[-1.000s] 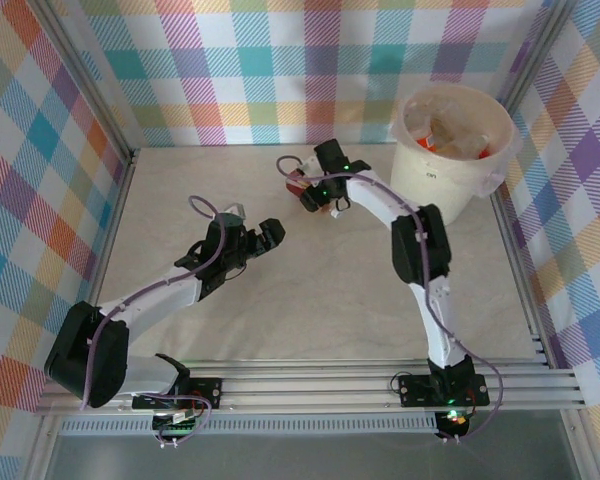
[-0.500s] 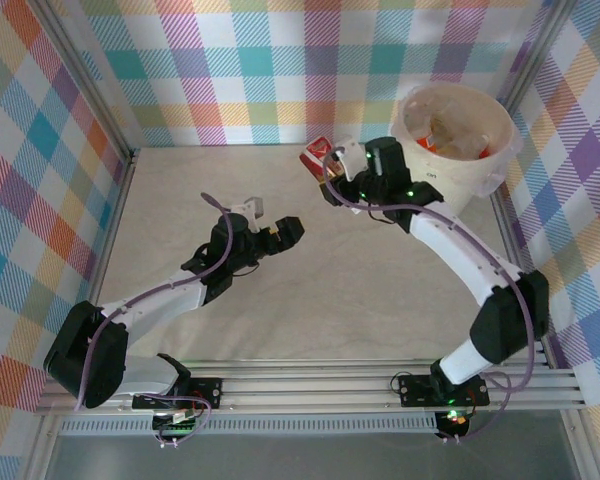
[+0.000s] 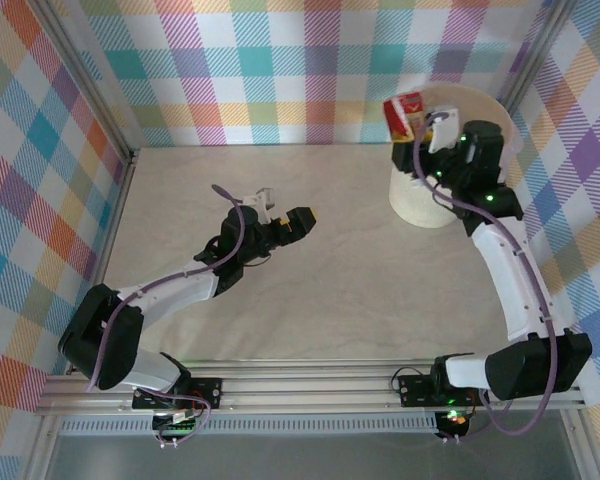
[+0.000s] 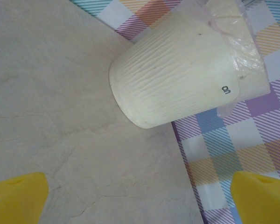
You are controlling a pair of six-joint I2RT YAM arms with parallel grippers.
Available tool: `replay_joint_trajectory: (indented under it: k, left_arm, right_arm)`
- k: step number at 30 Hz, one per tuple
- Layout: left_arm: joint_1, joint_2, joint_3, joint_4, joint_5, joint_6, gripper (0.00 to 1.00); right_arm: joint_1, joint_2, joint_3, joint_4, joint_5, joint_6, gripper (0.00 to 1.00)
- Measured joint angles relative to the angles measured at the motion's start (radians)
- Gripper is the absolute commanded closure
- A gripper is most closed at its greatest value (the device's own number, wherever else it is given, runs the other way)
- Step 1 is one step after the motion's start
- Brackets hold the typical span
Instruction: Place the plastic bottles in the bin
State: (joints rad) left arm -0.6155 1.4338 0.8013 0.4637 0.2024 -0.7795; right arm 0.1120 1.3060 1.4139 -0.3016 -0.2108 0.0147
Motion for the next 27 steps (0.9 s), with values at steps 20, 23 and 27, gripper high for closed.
replay_joint_trajectory:
  k: [20, 23, 27]
  left_arm:
    - [-0.010, -0.002, -0.009, -0.012, -0.020, 0.043, 0.00]
    - [-0.016, -0.041, -0.010, -0.042, -0.020, 0.097, 0.00]
    - [-0.017, -0.084, -0.010, -0.081, -0.024, 0.163, 0.00]
  right_arm:
    - [-0.305, 0.316, 0.303, -0.051, 0.156, 0.577, 0.46]
    - [-0.305, 0.347, 0.341, -0.079, 0.205, 0.657, 0.37]
    - [-0.305, 0.376, 0.391, -0.115, 0.242, 0.738, 0.07]
